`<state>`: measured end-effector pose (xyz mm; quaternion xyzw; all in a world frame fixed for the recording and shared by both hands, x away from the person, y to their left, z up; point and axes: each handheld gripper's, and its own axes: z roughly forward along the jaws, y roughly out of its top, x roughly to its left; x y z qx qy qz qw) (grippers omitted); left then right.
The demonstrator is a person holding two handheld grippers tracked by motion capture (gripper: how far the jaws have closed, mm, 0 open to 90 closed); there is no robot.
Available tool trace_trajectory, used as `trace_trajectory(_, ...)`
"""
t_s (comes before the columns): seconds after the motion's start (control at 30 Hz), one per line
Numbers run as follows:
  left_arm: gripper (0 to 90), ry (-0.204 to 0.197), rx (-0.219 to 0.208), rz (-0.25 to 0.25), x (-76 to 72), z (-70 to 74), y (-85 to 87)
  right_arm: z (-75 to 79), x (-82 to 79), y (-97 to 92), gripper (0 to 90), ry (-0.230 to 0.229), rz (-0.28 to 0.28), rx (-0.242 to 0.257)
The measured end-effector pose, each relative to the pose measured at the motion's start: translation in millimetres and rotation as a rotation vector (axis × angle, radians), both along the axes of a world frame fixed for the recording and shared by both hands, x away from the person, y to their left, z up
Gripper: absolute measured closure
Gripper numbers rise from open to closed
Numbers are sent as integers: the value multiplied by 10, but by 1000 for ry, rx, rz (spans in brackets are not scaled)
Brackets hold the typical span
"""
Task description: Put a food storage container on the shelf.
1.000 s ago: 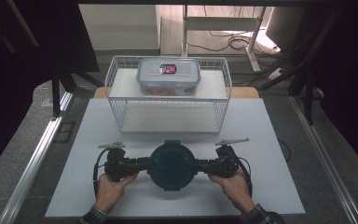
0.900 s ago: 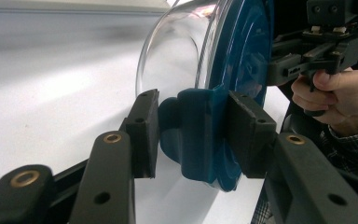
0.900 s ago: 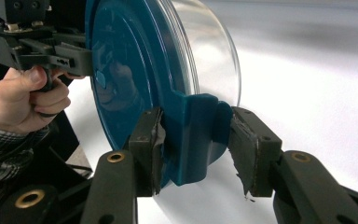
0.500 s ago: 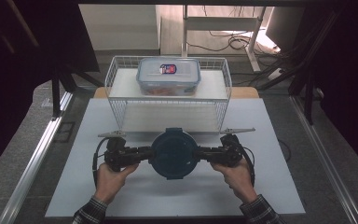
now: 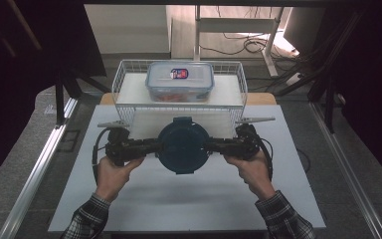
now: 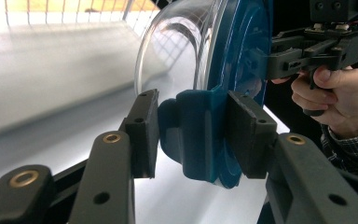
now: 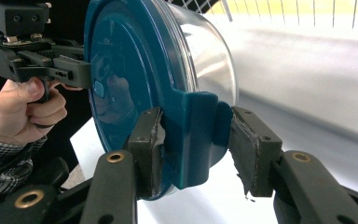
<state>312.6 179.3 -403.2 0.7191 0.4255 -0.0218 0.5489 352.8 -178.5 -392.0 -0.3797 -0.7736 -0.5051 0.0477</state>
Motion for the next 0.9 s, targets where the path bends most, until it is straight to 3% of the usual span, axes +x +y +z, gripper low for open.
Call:
trace_trajectory(0.53,566,-37,-21,1,230,490,97,530,197,94,556,-73,-14,16)
trace_trajectory(0.9,565,-65,-27,14,384,875,177,908,352,171,557,-95,-14,23)
